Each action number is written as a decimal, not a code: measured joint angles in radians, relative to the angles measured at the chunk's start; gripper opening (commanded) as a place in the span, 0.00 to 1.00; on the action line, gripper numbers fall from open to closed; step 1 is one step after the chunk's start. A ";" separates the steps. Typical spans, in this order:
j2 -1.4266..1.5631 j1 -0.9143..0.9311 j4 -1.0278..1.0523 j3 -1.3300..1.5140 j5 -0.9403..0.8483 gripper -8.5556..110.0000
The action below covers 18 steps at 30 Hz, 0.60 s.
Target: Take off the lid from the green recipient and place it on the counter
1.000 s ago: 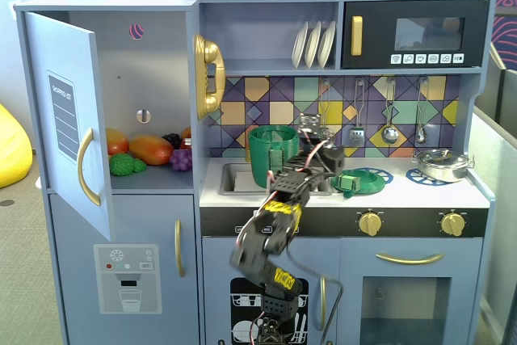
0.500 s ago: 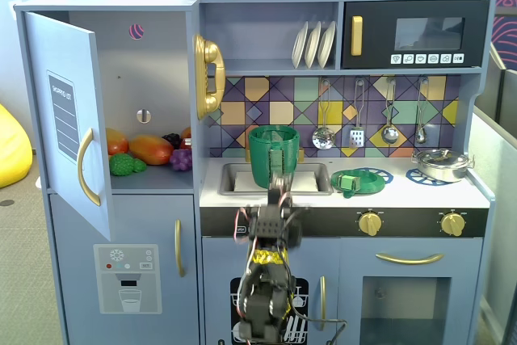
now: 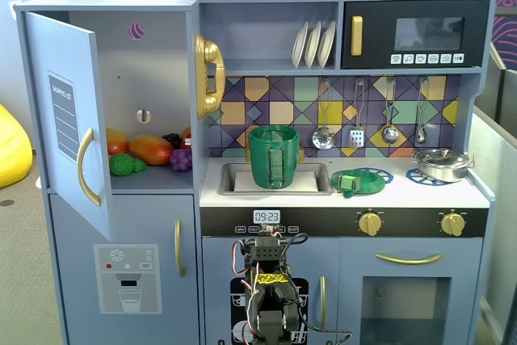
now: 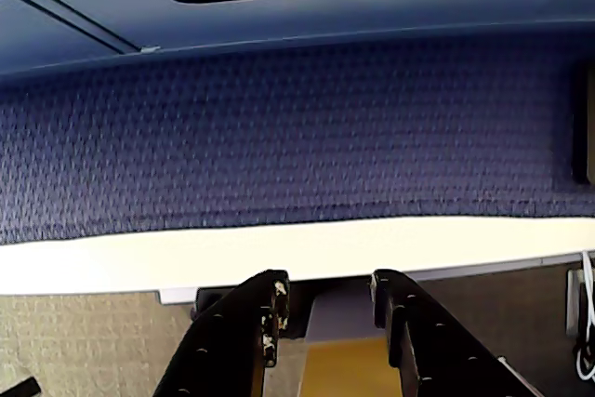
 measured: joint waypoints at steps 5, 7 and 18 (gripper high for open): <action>0.011 0.000 0.012 0.003 -0.006 0.09; 0.011 0.003 0.012 0.003 -0.006 0.09; 0.011 0.049 0.012 0.003 -0.003 0.09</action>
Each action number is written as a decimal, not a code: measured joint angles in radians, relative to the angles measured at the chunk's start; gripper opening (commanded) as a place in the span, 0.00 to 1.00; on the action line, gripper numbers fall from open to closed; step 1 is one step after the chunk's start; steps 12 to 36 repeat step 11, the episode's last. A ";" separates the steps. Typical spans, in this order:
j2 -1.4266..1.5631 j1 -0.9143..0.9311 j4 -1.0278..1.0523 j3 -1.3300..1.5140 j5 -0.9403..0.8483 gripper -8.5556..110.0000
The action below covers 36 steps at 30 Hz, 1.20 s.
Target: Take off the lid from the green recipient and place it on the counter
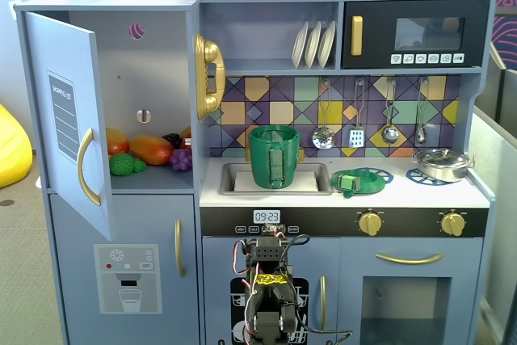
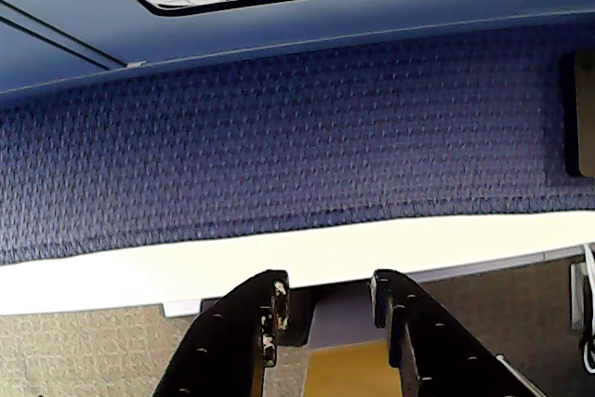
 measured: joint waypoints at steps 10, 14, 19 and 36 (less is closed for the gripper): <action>0.000 0.006 0.000 0.000 0.000 0.09; 0.000 0.006 0.000 0.000 0.000 0.09; 0.000 0.006 0.000 0.000 0.000 0.09; 0.000 0.006 0.000 0.000 0.000 0.09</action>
